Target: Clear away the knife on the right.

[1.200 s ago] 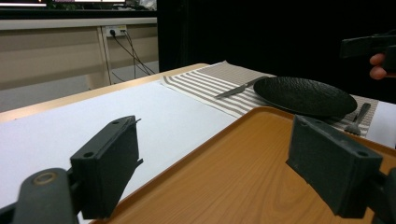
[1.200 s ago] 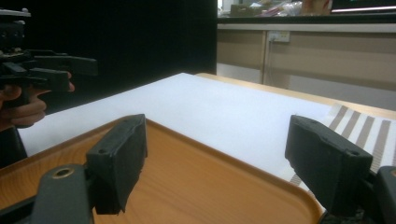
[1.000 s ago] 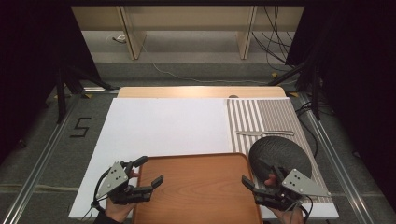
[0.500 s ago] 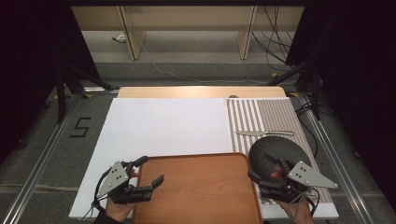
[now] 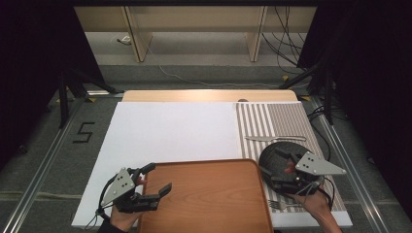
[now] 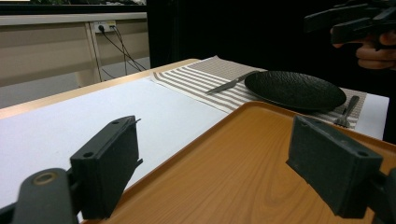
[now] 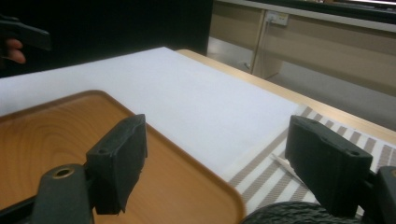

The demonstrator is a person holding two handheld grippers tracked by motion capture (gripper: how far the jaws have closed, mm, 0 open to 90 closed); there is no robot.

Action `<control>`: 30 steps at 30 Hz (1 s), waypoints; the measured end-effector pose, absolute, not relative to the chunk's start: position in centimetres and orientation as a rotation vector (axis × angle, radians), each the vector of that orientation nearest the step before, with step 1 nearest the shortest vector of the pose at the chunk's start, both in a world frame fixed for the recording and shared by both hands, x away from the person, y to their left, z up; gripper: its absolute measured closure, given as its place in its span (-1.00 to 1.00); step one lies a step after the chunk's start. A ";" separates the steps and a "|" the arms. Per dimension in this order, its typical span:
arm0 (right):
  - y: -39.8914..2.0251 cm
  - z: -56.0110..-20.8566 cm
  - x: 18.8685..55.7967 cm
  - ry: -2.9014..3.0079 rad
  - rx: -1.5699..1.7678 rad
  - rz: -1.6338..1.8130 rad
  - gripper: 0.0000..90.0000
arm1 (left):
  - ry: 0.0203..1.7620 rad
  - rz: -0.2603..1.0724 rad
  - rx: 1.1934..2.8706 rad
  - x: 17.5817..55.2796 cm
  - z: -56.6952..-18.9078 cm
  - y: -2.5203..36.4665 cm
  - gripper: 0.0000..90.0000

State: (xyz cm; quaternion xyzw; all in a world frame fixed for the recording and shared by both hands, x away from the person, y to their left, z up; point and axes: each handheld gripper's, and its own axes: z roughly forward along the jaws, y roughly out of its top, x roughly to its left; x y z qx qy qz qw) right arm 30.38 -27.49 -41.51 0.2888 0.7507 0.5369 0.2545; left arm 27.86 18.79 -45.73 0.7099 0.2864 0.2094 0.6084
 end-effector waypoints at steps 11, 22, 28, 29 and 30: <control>-29.4 -41.0 34.0 2.059 0.811 1.275 -0.49 | 0.654 0.487 1.629 27.8 -45.7 18.8 -0.64; -31.8 -40.4 37.7 2.146 0.892 1.127 -0.48 | 0.646 0.483 1.638 27.8 -45.6 18.8 -0.64; -32.1 -40.6 40.2 2.228 0.932 1.024 -0.48 | 0.646 0.474 1.643 27.8 -45.7 18.7 -0.64; -32.2 -40.7 40.8 2.242 0.945 1.004 -0.48 | 0.646 0.474 1.643 27.8 -45.7 18.7 -0.64; -32.2 -40.8 41.2 2.251 0.950 0.990 -0.48 | 0.645 0.473 1.646 27.9 -45.7 18.7 -0.64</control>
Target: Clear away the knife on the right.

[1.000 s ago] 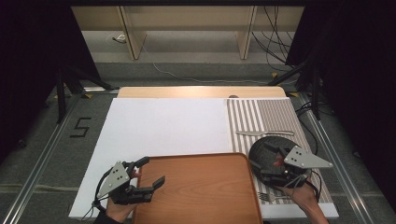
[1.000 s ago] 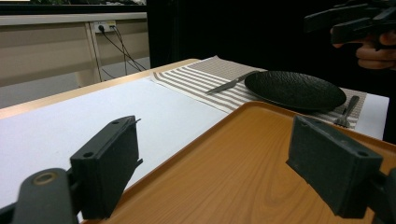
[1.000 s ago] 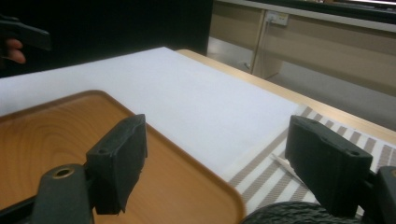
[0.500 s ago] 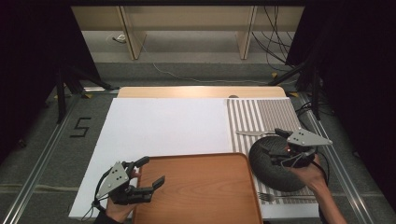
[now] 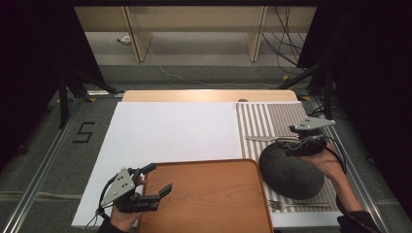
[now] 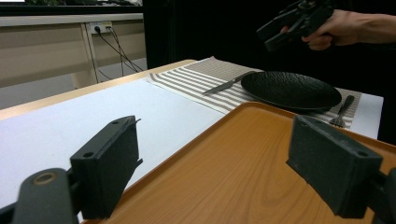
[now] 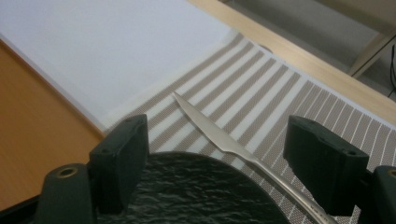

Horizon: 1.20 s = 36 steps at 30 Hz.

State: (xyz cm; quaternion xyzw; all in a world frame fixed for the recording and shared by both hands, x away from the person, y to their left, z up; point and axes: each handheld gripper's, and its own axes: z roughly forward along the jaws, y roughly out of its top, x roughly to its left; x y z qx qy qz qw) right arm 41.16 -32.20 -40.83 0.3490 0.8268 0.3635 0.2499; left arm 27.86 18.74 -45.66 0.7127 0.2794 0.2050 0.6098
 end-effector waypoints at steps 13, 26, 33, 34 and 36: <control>-32.9 -41.8 45.9 2.383 1.030 0.737 -0.45 | 0.646 0.459 1.647 28.0 -45.8 18.7 -0.64; -32.8 -42.7 49.7 2.510 1.031 0.482 -0.43 | 0.647 0.449 1.648 28.1 -45.8 18.7 -0.64; -32.8 -43.5 51.1 2.546 1.081 0.422 -0.42 | 0.647 0.446 1.647 28.1 -45.8 18.7 -0.64; -32.8 -43.6 51.3 2.544 1.083 0.424 -0.41 | 0.646 0.443 1.646 28.1 -45.8 18.7 -0.64; -32.9 -43.8 51.6 2.557 1.099 0.441 -0.41 | 0.646 0.440 1.645 28.1 -45.8 18.6 -0.64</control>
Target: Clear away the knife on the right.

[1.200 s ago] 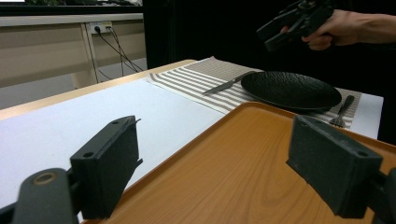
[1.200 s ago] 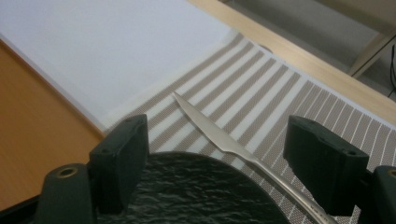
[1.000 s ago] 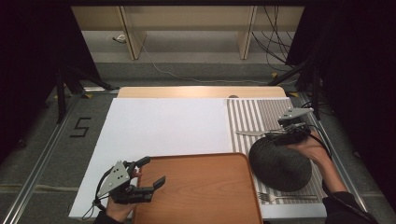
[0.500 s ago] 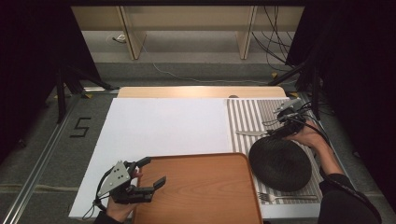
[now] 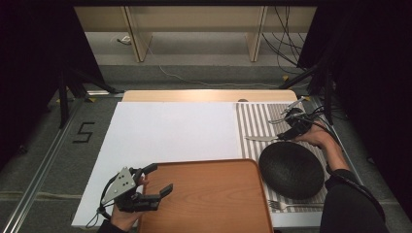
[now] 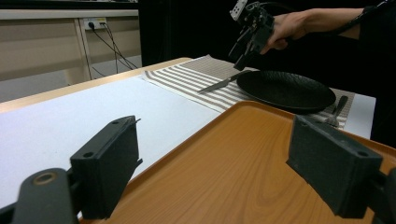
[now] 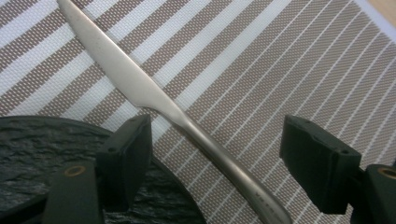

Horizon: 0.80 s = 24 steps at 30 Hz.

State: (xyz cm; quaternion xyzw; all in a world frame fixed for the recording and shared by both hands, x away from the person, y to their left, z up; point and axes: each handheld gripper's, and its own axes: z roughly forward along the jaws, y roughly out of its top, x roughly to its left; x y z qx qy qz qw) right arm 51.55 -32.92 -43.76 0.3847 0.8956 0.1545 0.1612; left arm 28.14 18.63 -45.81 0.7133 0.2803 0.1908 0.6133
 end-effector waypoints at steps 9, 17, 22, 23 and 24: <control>-33.1 -44.2 52.4 2.582 1.106 0.360 -0.37 | 0.636 0.439 1.648 28.0 -45.8 18.6 -0.64; -33.0 -44.5 53.1 2.609 1.099 0.319 -0.33 | 0.641 0.426 1.636 28.1 -45.7 18.7 -0.64; -33.3 -44.7 53.6 2.626 1.131 0.324 -0.28 | 0.640 0.421 1.638 28.1 -45.7 18.6 -0.64; -33.4 -44.7 53.7 2.634 1.134 0.318 -0.28 | 0.639 0.421 1.640 28.1 -45.7 18.6 -0.64; -33.5 -44.7 53.7 2.638 1.136 0.315 -0.27 | 0.640 0.421 1.643 28.1 -45.7 18.6 -0.64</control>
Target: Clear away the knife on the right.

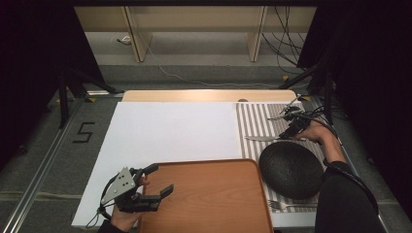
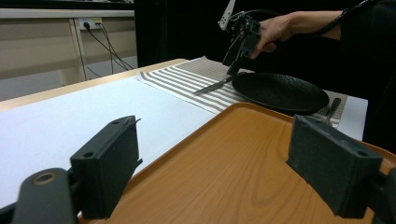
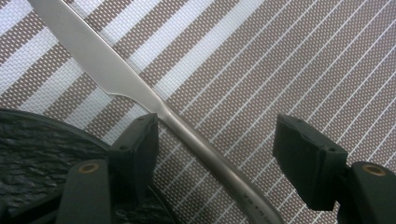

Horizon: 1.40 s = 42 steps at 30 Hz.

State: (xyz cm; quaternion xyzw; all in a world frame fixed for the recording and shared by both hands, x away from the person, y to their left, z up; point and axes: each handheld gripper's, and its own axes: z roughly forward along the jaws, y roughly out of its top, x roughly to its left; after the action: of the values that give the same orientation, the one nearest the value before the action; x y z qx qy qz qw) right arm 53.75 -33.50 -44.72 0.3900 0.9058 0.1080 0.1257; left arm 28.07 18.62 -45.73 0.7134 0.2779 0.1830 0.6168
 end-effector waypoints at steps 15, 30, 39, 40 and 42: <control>-33.5 -45.5 54.3 2.682 1.149 0.249 -0.20 | 0.642 0.424 1.637 28.1 -45.7 18.6 -0.63; -32.7 -46.0 54.8 2.703 1.082 0.125 0.07 | 0.635 0.433 1.644 28.0 -45.6 18.4 -0.63; -32.4 -46.0 54.9 2.731 1.066 0.124 0.22 | 0.635 0.431 1.645 28.0 -45.7 18.4 -0.63; -32.4 -45.9 54.9 2.744 1.039 0.106 0.22 | 0.634 0.431 1.644 28.0 -45.7 18.4 -0.63; -32.4 -45.9 55.0 2.750 1.008 0.099 0.23 | 0.634 0.432 1.645 28.0 -45.7 18.4 -0.63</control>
State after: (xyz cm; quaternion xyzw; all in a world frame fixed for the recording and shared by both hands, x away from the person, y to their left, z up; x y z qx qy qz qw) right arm 55.05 -32.39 -45.90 0.3419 0.9332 0.0336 0.1052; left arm 28.04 18.38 -45.68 0.7140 0.2755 0.1875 0.6158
